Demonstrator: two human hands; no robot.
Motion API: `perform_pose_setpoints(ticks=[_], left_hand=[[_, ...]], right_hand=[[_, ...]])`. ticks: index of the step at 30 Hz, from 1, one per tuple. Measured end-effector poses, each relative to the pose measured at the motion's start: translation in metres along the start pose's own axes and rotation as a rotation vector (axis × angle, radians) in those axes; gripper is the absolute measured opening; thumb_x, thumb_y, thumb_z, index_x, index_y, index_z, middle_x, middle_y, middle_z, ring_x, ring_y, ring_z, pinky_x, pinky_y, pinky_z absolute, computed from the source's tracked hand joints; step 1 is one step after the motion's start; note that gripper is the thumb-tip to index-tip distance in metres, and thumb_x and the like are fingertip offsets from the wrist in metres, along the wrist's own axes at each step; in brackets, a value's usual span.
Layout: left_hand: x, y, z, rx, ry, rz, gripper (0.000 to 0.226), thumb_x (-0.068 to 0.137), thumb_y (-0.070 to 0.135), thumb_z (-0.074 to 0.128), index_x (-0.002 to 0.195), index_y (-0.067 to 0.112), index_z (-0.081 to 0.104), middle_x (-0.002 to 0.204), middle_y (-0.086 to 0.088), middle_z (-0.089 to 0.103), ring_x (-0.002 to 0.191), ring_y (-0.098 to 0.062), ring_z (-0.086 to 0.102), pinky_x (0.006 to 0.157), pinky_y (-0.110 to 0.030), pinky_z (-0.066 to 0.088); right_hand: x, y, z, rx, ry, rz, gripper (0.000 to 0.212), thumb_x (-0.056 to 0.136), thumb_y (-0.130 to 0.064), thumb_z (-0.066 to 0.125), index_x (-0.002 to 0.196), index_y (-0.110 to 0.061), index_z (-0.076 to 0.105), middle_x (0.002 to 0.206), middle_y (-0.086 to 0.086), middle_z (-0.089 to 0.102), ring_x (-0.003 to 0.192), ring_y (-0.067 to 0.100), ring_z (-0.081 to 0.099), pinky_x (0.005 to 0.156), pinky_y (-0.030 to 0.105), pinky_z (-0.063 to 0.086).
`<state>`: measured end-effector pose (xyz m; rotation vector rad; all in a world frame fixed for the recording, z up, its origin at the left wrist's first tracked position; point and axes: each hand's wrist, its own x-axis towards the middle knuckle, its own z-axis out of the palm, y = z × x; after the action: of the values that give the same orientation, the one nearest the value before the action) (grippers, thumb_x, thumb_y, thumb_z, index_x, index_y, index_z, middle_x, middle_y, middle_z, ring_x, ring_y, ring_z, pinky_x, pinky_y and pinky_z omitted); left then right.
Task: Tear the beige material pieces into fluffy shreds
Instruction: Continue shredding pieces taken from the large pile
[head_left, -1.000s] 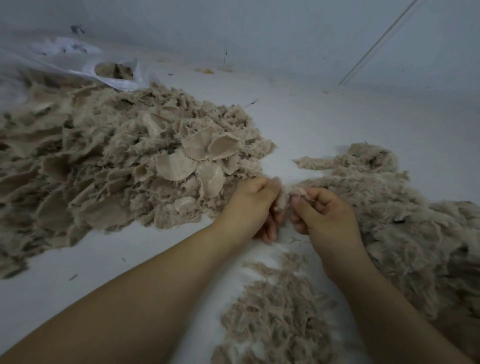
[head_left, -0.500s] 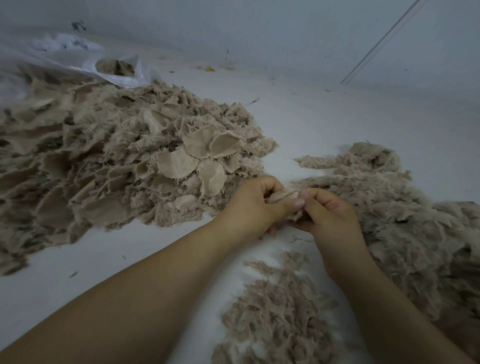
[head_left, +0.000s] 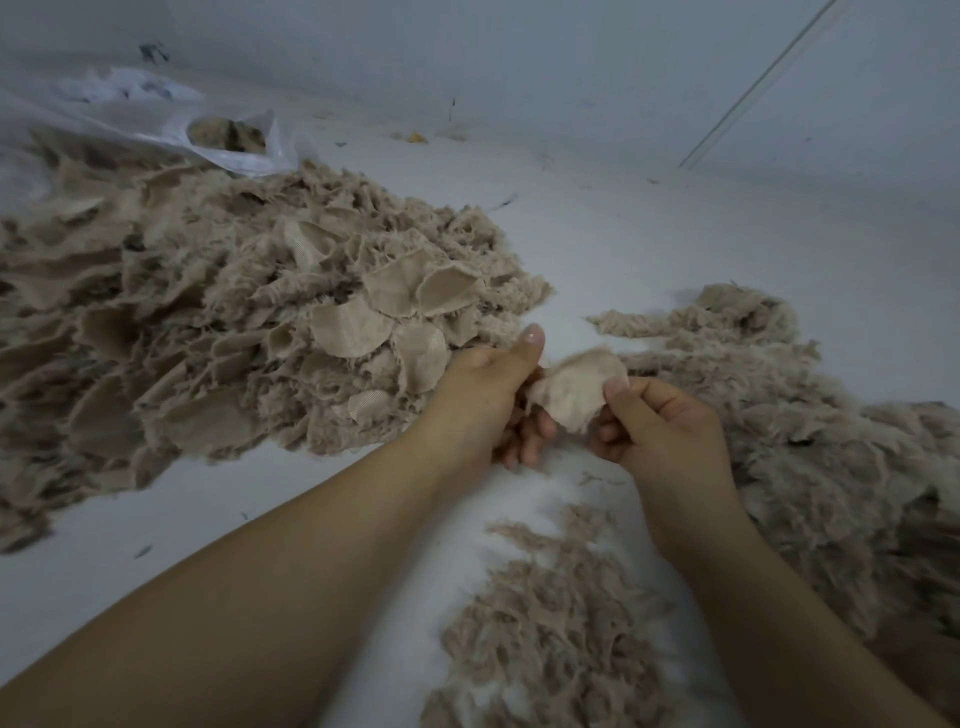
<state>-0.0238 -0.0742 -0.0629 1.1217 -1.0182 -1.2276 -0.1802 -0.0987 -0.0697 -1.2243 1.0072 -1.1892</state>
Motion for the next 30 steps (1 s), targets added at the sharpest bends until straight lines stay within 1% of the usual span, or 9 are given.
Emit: perform_pose_setpoints(ticks=[4, 7, 10, 13, 16, 21, 22, 26, 30], left_hand=[[-0.002, 0.001, 0.001, 0.130, -0.094, -0.016, 0.034, 0.097, 0.026, 0.060, 0.067, 0.010, 0.058, 0.054, -0.011, 0.062, 0.032, -0.018, 0.050, 0.034, -0.019, 0.033], [-0.003, 0.002, 0.001, 0.190, -0.120, -0.004, 0.042, 0.101, 0.026, 0.053, 0.063, 0.010, 0.058, 0.054, -0.017, 0.060, 0.034, -0.021, 0.048, 0.035, -0.021, 0.034], [-0.003, 0.003, 0.000, 0.252, -0.116, 0.020, 0.044, 0.101, 0.033, 0.051, 0.068, 0.006, 0.062, 0.048, -0.014, 0.056, 0.031, -0.021, 0.043, 0.036, -0.022, 0.032], [-0.002, 0.002, 0.000, 0.275, -0.123, 0.048, 0.047, 0.100, 0.034, 0.054, 0.063, 0.004, 0.060, 0.039, -0.006, 0.051, 0.026, -0.016, 0.038, 0.035, -0.020, 0.028], [-0.002, 0.000, -0.005, 0.067, -0.121, 0.036, 0.042, 0.096, 0.030, 0.057, 0.059, 0.011, 0.061, 0.035, -0.007, 0.046, 0.023, -0.015, 0.033, 0.033, -0.015, 0.023], [-0.005, 0.019, -0.027, 0.286, -0.831, -0.103, 0.019, 0.087, 0.014, 0.068, 0.098, -0.001, 0.071, 0.080, -0.024, 0.070, 0.049, -0.020, 0.060, 0.046, -0.024, 0.050], [-0.005, 0.019, -0.024, 0.310, -0.820, -0.113, 0.025, 0.087, 0.018, 0.070, 0.100, -0.003, 0.069, 0.082, -0.025, 0.068, 0.050, -0.021, 0.060, 0.047, -0.025, 0.051], [-0.003, 0.013, -0.005, 0.238, -0.327, -0.153, 0.039, 0.090, 0.040, 0.062, 0.087, 0.002, 0.054, 0.061, -0.017, 0.055, 0.034, -0.016, 0.049, 0.030, -0.020, 0.036], [-0.002, 0.007, 0.001, 0.172, -0.125, -0.039, 0.035, 0.100, 0.024, 0.054, 0.075, -0.001, 0.053, 0.044, -0.008, 0.049, 0.028, -0.016, 0.038, 0.031, -0.018, 0.024]], right_hand=[[0.001, -0.001, 0.001, -0.010, 0.025, 0.024, 0.029, 0.099, -0.022, 0.061, 0.072, -0.014, 0.068, 0.060, 0.000, 0.062, 0.058, 0.013, 0.058, 0.059, 0.027, 0.055], [-0.002, -0.002, 0.004, -0.077, -0.047, -0.001, 0.030, 0.091, -0.037, 0.066, 0.071, -0.016, 0.070, 0.063, 0.001, 0.066, 0.059, 0.012, 0.061, 0.059, 0.025, 0.057], [-0.003, -0.002, 0.005, -0.127, -0.066, -0.005, 0.022, 0.093, -0.021, 0.068, 0.073, -0.014, 0.072, 0.056, -0.003, 0.063, 0.053, 0.009, 0.056, 0.053, 0.021, 0.053], [0.000, -0.002, 0.002, -0.084, -0.015, 0.029, 0.035, 0.096, -0.018, 0.065, 0.062, -0.023, 0.071, 0.051, -0.007, 0.058, 0.047, 0.005, 0.054, 0.050, 0.020, 0.052], [0.003, -0.002, 0.000, 0.012, 0.078, 0.061, 0.039, 0.098, -0.017, 0.063, 0.059, -0.020, 0.069, 0.048, -0.007, 0.053, 0.044, 0.005, 0.049, 0.048, 0.020, 0.050], [0.002, -0.002, -0.002, -0.033, 0.069, 0.026, 0.045, 0.096, -0.019, 0.066, 0.051, -0.020, 0.060, 0.050, -0.001, 0.046, 0.046, 0.009, 0.047, 0.046, 0.021, 0.048], [0.001, -0.001, -0.002, -0.046, 0.051, 0.016, 0.047, 0.094, -0.020, 0.067, 0.049, -0.021, 0.057, 0.050, 0.000, 0.044, 0.045, 0.010, 0.046, 0.046, 0.021, 0.047], [0.001, -0.003, 0.000, -0.023, -0.022, 0.017, 0.048, 0.093, -0.019, 0.069, 0.046, -0.023, 0.060, 0.046, -0.005, 0.048, 0.043, 0.006, 0.048, 0.049, 0.019, 0.048], [-0.001, -0.002, 0.003, -0.053, -0.027, -0.006, 0.041, 0.098, -0.023, 0.063, 0.057, -0.019, 0.067, 0.051, -0.004, 0.055, 0.046, 0.006, 0.050, 0.050, 0.020, 0.049]])
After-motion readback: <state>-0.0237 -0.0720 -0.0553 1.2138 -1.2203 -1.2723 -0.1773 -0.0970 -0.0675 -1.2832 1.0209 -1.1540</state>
